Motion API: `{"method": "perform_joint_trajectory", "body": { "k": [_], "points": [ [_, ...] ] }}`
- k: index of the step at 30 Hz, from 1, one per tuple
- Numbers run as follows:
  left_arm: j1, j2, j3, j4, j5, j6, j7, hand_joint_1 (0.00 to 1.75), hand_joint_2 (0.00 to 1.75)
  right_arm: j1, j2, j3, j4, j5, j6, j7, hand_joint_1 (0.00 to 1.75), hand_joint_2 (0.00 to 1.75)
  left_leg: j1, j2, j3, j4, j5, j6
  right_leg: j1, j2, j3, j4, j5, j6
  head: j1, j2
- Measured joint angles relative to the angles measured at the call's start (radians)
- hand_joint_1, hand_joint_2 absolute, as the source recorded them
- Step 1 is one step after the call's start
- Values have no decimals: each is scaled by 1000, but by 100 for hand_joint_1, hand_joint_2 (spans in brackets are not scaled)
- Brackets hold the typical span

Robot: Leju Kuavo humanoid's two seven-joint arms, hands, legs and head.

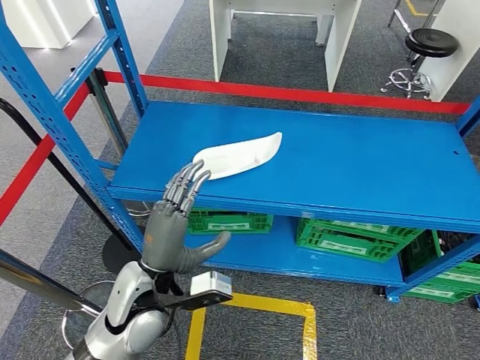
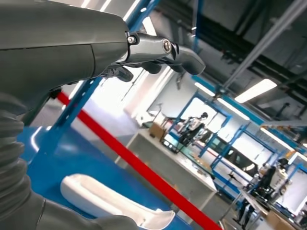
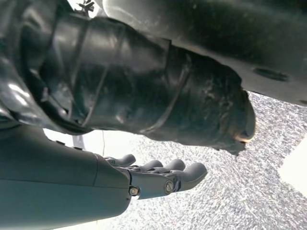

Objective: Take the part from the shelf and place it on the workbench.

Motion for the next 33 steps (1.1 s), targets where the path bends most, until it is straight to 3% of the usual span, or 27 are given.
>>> {"method": "perform_joint_trajectory", "body": {
  "k": [7, 17, 25, 33],
  "points": [
    [-62, -22, 45, 111, -7, -98, 107, 0, 175, -2, -1, 0, 0, 15, 7, 3, 0, 0, 0, 0, 0, 0, 0, 0, 0, 0, 0, 0, 0, 0, 0, 0],
    [-196, -56, 41, 323, -203, -160, 261, 0, 175, -6, -5, 0, 0, 45, 23, 8, 0, 0, 0, 0, 0, 0, 0, 0, 0, 0, 0, 0, 1, 1, 0, 0],
    [-303, -97, 21, 469, -284, -193, 319, 0, 175, -13, -8, 0, 0, 59, 33, 9, 0, 0, 0, 0, -1, 1, 1, 1, 0, 0, -1, 0, 1, 1, 0, 0],
    [-336, -110, 5, 509, -293, -198, 324, 0, 175, -15, -9, 0, 0, 60, 35, 9, 0, 0, 0, 0, -1, 1, 1, 1, 0, 0, -1, 0, 1, 1, 0, 0]
  ]
}}
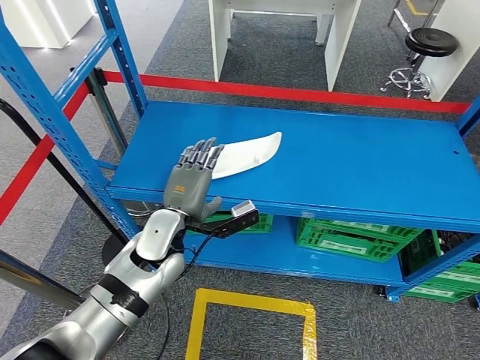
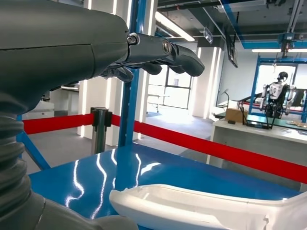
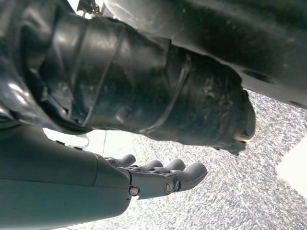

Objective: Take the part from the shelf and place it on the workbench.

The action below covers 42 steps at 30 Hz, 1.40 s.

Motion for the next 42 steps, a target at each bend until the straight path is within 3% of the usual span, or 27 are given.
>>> {"method": "perform_joint_trajectory", "body": {
  "k": [8, 22, 31, 42],
  "points": [
    [-7, -5, -8, 21, -2, -8, 8, 0, 175, 0, -1, 0, 0, 1, 3, 0, 0, 0, 0, 0, 0, 0, 0, 0, 0, 0, 0, 0, 0, 0, 0, 0],
    [-78, -30, -52, 101, -59, -120, 87, 0, 175, -3, -1, 0, 0, 14, 22, -3, 0, 0, 0, 0, 0, 0, 0, 0, 0, 0, 0, 0, 0, 0, 0, 0],
    [-92, -92, -54, 185, 23, -63, 74, 0, 175, -4, -1, -1, 0, 18, 28, -4, 0, 0, 0, 0, 0, 0, 0, 0, 0, 0, 0, 0, 0, 0, 0, 0],
    [-96, -105, -58, 186, 46, -94, 82, 0, 175, -4, -1, -9, 0, 18, 28, -3, 0, 0, 0, 0, 0, 0, 0, 0, 0, 0, 0, 0, 0, 0, 0, 0]
  ]
}}
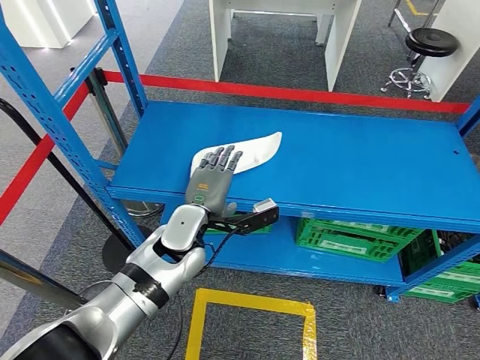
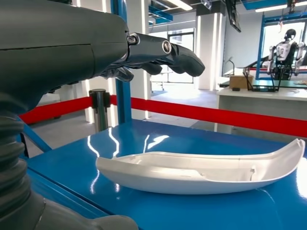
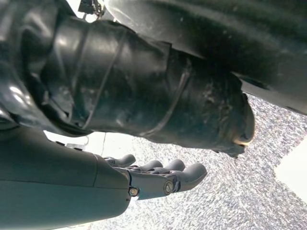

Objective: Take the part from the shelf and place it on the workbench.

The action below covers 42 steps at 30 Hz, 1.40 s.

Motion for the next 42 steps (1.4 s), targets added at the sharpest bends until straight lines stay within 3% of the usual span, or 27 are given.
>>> {"method": "perform_joint_trajectory", "body": {
  "k": [14, 17, 20, 22, 24, 25, 26, 28, 30, 31, 34, 36, 37, 39, 40, 41, 42],
  "points": [
    [-4, 0, -10, 1, -3, -3, 4, 0, 175, 0, 0, -9, 0, 0, 0, 0, 0, 0, -1, 0, -1, 2, 0, 1, -1, 0, 0, -1, 1, 2, 0, 0],
    [-10, 1, -13, 2, -13, -3, 9, 0, 175, 0, 0, -10, 0, 0, 0, 0, 0, 0, -6, 0, -6, 9, -1, 10, -4, -1, -1, -3, 6, 9, -1, 0],
    [-16, 0, -15, 2, -11, -4, 10, 0, 175, -1, 0, -12, 0, 1, 0, 0, 0, 0, 0, 1, 2, -14, 9, 24, -4, -1, -8, 5, -4, 17, 0, 0],
    [-19, -1, -15, 2, -8, -6, 10, 0, 175, -1, 0, -13, 0, 1, -1, 1, 0, 0, 5, 2, 9, -29, 18, 31, -5, 0, -50, 84, -48, 21, 4, 0],
    [-20, -1, -16, 2, -2, -9, 10, 0, 175, 0, -1, -14, 0, 1, -1, 2, 0, 0, 5, 2, 8, -30, 17, 32, -6, 0, -119, 221, -104, 26, 6, 0],
    [-19, -1, -16, 3, 4, -10, 8, 0, 175, 0, -1, -15, 0, 1, -1, 1, 0, 0, 5, 2, 8, -29, 16, 31, -8, 0, -144, 266, -112, 30, 7, 0],
    [-18, -1, -16, 3, 15, -11, 4, 0, 175, 0, -1, -15, 0, 1, -1, 1, 0, 0, 6, 2, 9, -27, 13, 28, -10, 0, -153, 277, -102, 33, 7, 0],
    [-18, -1, -17, 2, 43, -11, -7, 0, 175, 0, -2, -16, 0, 0, -1, 0, 0, 0, 11, 1, 11, -18, 3, 18, -17, -2, -114, 181, -33, 40, 8, 0],
    [-20, -2, -17, -6, 77, -11, -17, 0, 175, 0, -2, -16, 0, 0, -1, 0, 0, 0, 12, -1, 8, 0, -13, 4, -20, -1, -55, 65, 5, 43, 13, 0],
    [-21, -2, -17, -14, 93, -11, -21, 0, 175, 0, -2, -17, 1, 0, -1, -1, 0, 0, 10, -1, 5, 8, -18, -3, -20, 0, -40, 37, 5, 38, 14, 0],
    [-25, -1, -16, -50, 133, -15, -25, 0, 175, 2, -2, -22, 1, 0, -1, -2, 0, 0, 8, -1, 3, 16, -28, -14, -18, 4, -32, 35, -12, 11, 10, 0],
    [-33, -1, -16, -73, 149, -22, -26, 0, 175, 3, -2, -24, 1, 0, -1, -3, 0, 0, 10, 0, -12, 55, -49, -23, -19, 4, -23, 35, -21, -5, 6, 0],
    [-38, 0, -15, -82, 156, -25, -26, 0, 175, 3, -2, -25, 1, 0, -1, -4, 0, 0, 11, 0, -37, 106, -69, -28, -20, 3, -17, 34, -27, -11, 3, 0],
    [-45, 2, -15, -89, 169, -29, -26, 0, 175, 3, -2, -27, 1, 2, -1, -4, 0, 0, 12, 0, -119, 247, -109, -34, -18, 3, -3, 34, -40, -18, -1, 0],
    [-45, 4, -15, -89, 173, -29, -26, 0, 175, 4, -2, -29, 1, 2, -1, -4, 0, 0, 12, 0, -157, 301, -114, -33, -17, 5, 7, 34, -47, -19, -1, 0],
    [-44, 6, -15, -89, 177, -29, -26, 0, 175, 4, -2, -30, 1, 3, -1, -4, 0, 0, 12, 0, -180, 322, -99, -30, -15, 7, 18, 34, -56, -20, -2, 0],
    [-44, 7, -15, -89, 180, -28, -28, 0, 175, 5, -2, -30, 1, 3, -1, -4, 0, 0, 10, 0, -186, 303, -62, -24, -13, 9, 32, 34, -66, -19, -2, 0]
  ]
}}
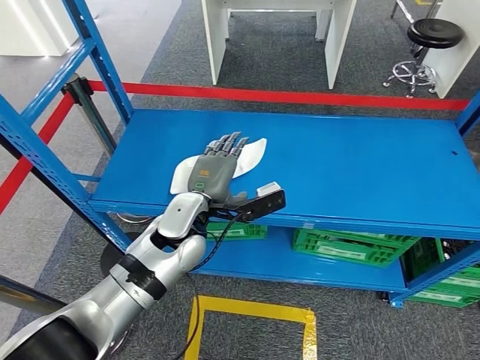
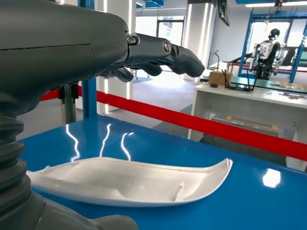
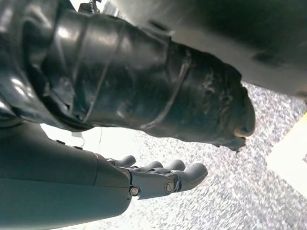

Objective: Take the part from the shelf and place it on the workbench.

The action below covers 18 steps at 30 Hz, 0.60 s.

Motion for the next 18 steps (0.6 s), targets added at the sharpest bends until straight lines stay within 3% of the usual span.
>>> {"method": "perform_joint_trajectory", "body": {
  "k": [2, 3, 4, 5, 8, 10, 11, 13, 14, 15, 16, 18],
  "points": [
    [-3, 2, 0, 0, 8, 2, -4, 0, 175, 1, 1, -1, 0, 0, 0, 0, 0, 0, -7, 0, 29, -118, 101, 24, 4, 2, 29, -5, -22, 3, 1, 0],
    [-5, 2, 1, 0, 11, 3, -6, 0, 175, 0, 1, -2, 1, 0, 0, 0, 0, 0, -13, 0, 50, -172, 134, 37, 6, 3, 43, -10, -31, 7, 3, 0],
    [-6, 3, 1, 0, 13, 4, -7, 0, 175, 0, 2, -3, 1, 1, 0, 0, 0, 0, -19, 1, 70, -213, 146, 50, 5, 2, 53, -18, -38, 12, 3, 0],
    [-8, 3, 1, 0, 13, 5, -7, 0, 175, -1, 3, -3, 2, 1, 1, 0, 0, 0, -24, 1, 85, -236, 136, 61, 4, 1, 64, -26, -40, 18, 2, 0],
    [-14, -1, 3, -2, 16, 7, -10, 0, 175, -6, 3, -4, 2, 1, 1, 0, 0, 0, -20, 0, 139, -304, 109, 75, 3, -5, 64, -1, -9, 47, -2, 0],
    [-18, -4, 4, -3, 24, 12, -16, 0, 175, -7, 2, -5, 1, 2, 0, -1, 0, 0, -11, -1, 179, -334, 104, 74, 3, -6, 3, 89, 8, 56, 2, 0],
    [-19, -4, 4, -3, 30, 14, -20, 0, 175, -7, 2, -5, 1, 2, 0, -1, 0, 0, -9, -1, 194, -341, 99, 73, 3, -6, -40, 145, -2, 56, 4, 0],
    [-17, -3, 4, -3, 40, 17, -28, 0, 175, -6, 1, -6, 1, 4, 0, -2, 0, 0, -8, -1, 219, -345, 79, 71, 2, -6, -125, 221, -62, 60, 7, 0],
    [-14, -3, 4, -3, 44, 17, -30, 0, 175, -6, 0, -7, 1, 4, 0, -2, 0, 0, -7, -2, 232, -345, 67, 68, 2, -7, -155, 228, -92, 63, 7, 0],
    [-13, -2, 4, -3, 47, 17, -31, 0, 175, -5, 0, -7, 1, 4, 0, -2, 0, 0, -7, -3, 248, -345, 53, 65, 2, -8, -172, 211, -101, 67, 7, 0],
    [-12, -2, 4, -3, 48, 17, -33, 0, 175, -4, -1, -8, 1, 5, 0, -2, 0, 0, -7, -3, 265, -344, 39, 61, 2, -8, -178, 169, -78, 70, 8, 0],
    [-9, 0, 4, -3, 51, 18, -35, 0, 175, 0, -2, -8, 1, 5, 0, -2, 0, 0, -9, -3, 292, -337, 6, 51, 3, -12, -172, 51, 53, 65, 9, 0]
  ]
}}
